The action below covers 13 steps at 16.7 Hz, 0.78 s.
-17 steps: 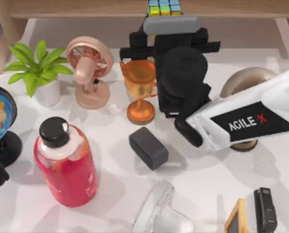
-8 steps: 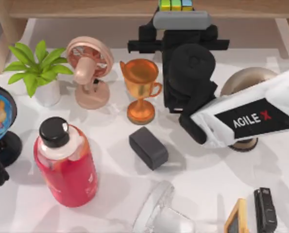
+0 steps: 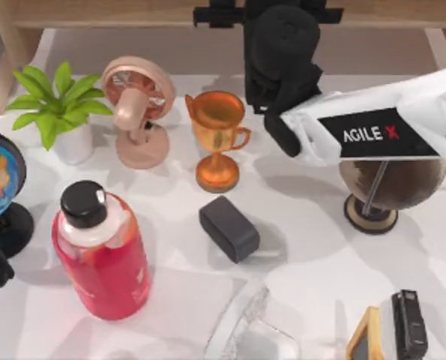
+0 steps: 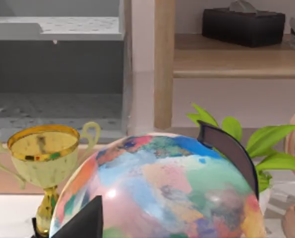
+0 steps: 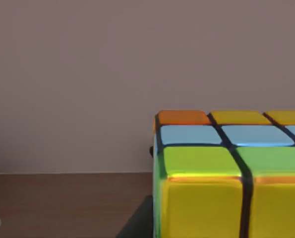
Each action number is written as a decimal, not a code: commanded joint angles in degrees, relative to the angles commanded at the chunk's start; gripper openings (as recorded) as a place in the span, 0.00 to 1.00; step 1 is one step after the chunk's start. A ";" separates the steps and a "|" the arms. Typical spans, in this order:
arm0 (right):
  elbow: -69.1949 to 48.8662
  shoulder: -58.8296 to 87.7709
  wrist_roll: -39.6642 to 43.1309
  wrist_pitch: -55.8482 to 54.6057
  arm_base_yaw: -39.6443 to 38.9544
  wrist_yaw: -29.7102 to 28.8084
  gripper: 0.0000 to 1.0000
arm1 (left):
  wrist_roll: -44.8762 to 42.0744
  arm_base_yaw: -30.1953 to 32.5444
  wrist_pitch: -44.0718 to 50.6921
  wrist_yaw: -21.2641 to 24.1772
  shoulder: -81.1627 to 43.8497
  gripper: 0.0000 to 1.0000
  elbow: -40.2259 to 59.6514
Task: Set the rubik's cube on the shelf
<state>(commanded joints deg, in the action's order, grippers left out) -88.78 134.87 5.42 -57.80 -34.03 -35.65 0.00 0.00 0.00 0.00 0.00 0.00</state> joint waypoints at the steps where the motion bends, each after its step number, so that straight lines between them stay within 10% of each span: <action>1: -2.50 1.29 -0.18 1.50 0.79 0.70 0.00 | 0.00 0.00 0.00 0.00 0.00 1.00 0.00; 8: -6.49 3.95 -0.59 4.56 2.26 2.09 0.00 | 0.00 0.00 0.00 0.00 0.00 1.00 0.00; 13: -6.49 3.95 -0.59 4.56 2.26 2.09 0.38 | 0.00 0.00 0.00 0.00 0.00 1.00 0.00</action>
<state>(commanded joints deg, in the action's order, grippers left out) -95.27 138.82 4.83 -53.24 -31.77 -33.56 0.00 0.00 0.00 0.00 0.00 0.00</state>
